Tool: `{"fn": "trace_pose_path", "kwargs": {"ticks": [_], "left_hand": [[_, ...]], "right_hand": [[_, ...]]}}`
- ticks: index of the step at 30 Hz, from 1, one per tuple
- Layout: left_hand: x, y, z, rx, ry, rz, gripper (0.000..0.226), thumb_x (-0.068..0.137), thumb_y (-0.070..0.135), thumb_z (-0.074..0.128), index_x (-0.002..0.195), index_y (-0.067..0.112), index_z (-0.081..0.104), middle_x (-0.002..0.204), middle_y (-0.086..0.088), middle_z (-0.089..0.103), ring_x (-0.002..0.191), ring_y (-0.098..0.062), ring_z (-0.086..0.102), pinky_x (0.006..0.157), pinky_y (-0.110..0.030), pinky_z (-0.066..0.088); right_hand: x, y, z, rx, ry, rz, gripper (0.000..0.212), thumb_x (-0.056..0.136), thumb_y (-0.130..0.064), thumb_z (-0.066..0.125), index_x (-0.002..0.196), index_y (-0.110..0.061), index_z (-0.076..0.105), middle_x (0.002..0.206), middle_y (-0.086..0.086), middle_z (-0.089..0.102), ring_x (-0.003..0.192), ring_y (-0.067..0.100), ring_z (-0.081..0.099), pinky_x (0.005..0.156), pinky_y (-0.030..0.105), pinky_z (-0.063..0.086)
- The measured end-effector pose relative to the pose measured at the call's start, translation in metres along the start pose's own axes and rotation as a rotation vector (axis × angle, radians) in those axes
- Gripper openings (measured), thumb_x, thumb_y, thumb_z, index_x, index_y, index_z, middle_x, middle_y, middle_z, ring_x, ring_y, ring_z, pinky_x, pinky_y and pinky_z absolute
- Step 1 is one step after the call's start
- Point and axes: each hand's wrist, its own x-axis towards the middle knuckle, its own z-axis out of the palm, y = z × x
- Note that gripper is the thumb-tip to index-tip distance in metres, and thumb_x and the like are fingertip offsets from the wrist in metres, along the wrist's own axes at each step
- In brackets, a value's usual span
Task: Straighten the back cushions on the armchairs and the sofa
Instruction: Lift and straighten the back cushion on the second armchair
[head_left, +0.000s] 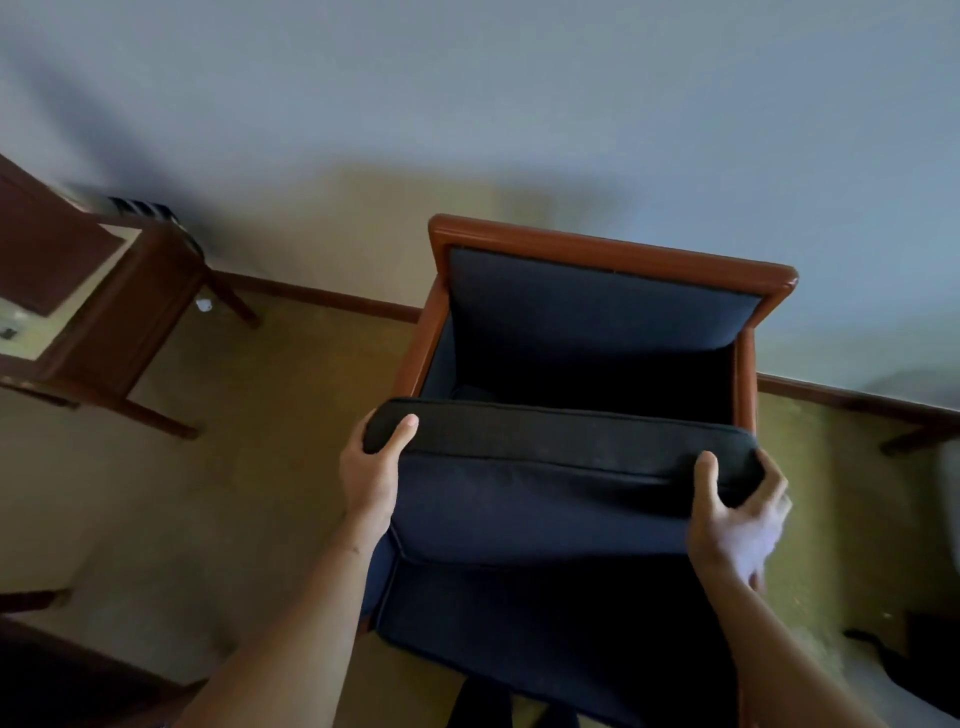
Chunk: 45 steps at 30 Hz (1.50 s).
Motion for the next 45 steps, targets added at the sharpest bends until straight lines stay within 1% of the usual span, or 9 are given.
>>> {"fn": "trace_pose_path", "kwargs": {"ticks": [4,6,11,18,28,32,36,42,45], "left_hand": [[0.026,0.018,0.032,-0.05,0.099,-0.031,0.031,0.085,0.028,0.086,0.115,0.028,0.075,0.112,0.01,0.077,0.109,-0.011,0.071,0.094,-0.025,0.052],[0.042,0.033,0.048,-0.027,0.086,-0.035,0.034,0.084,0.03,0.087,0.116,0.027,0.076,0.111,0.01,0.076,0.107,-0.01,0.071,0.094,-0.027,0.054],[0.094,0.089,0.102,0.067,0.002,0.022,0.041,0.079,0.043,0.088,0.115,0.029,0.077,0.109,0.007,0.076,0.102,-0.014,0.07,0.09,-0.033,0.058],[0.162,0.142,0.177,0.052,-0.041,0.068,0.042,0.076,0.048,0.09,0.107,0.024,0.075,0.106,0.005,0.075,0.096,-0.013,0.069,0.077,-0.026,0.053],[0.21,0.096,0.205,-0.005,-0.062,0.041,0.046,0.085,0.032,0.087,0.127,0.025,0.07,0.115,0.009,0.073,0.107,-0.008,0.069,0.083,-0.019,0.055],[0.221,0.073,0.203,0.117,-0.094,0.117,0.053,0.087,0.046,0.082,0.133,0.028,0.064,0.124,0.008,0.07,0.114,-0.011,0.067,0.097,-0.033,0.059],[0.218,0.073,0.205,0.288,-0.085,0.281,0.05,0.094,0.05,0.073,0.134,0.022,0.062,0.125,0.006,0.068,0.113,-0.01,0.064,0.104,-0.038,0.055],[0.207,0.098,0.202,1.02,-0.174,0.599,0.049,0.113,0.039,0.035,0.152,0.016,0.054,0.148,-0.018,0.053,0.131,-0.043,0.054,0.107,-0.058,0.047],[0.171,0.113,0.212,1.257,-0.367,0.699,0.053,0.112,0.044,0.029,0.156,0.021,0.047,0.162,-0.014,0.042,0.152,-0.042,0.031,0.121,-0.069,0.023]], "right_hand": [[0.022,-0.022,0.028,0.164,0.091,0.11,0.049,0.087,-0.037,0.072,0.13,-0.018,0.056,0.133,0.022,0.05,0.122,0.034,0.05,0.098,0.025,0.032],[0.039,-0.031,0.037,0.161,0.155,0.135,0.051,0.084,-0.04,0.07,0.127,-0.017,0.058,0.131,0.021,0.052,0.123,0.036,0.049,0.1,0.028,0.034],[0.09,-0.062,0.049,0.087,0.253,0.177,0.057,0.082,-0.052,0.065,0.13,-0.025,0.055,0.133,0.016,0.051,0.128,0.038,0.047,0.11,0.051,0.037],[0.161,-0.102,0.082,0.093,0.251,0.117,0.06,0.085,-0.056,0.062,0.135,-0.024,0.053,0.135,0.014,0.05,0.126,0.036,0.05,0.109,0.048,0.04],[0.2,-0.081,0.15,-0.023,0.197,0.083,0.055,0.089,-0.054,0.06,0.136,-0.028,0.051,0.132,0.017,0.049,0.122,0.037,0.052,0.104,0.042,0.04],[0.199,-0.067,0.162,-0.088,0.155,0.047,0.051,0.095,-0.05,0.058,0.139,-0.025,0.049,0.136,0.022,0.043,0.125,0.04,0.046,0.104,0.044,0.038],[0.203,-0.064,0.165,-0.203,0.11,0.02,0.05,0.099,-0.052,0.048,0.141,-0.026,0.046,0.141,0.025,0.036,0.126,0.045,0.04,0.107,0.055,0.037],[0.194,-0.077,0.135,-0.475,-0.041,-0.046,0.051,0.105,-0.057,0.027,0.151,-0.039,0.038,0.16,0.019,0.024,0.143,0.045,0.027,0.112,0.062,0.026],[0.182,-0.082,0.103,-0.648,-0.256,-0.179,0.057,0.104,-0.06,0.021,0.158,-0.042,0.024,0.171,0.008,0.01,0.157,0.033,0.005,0.12,0.062,0.009]]}}
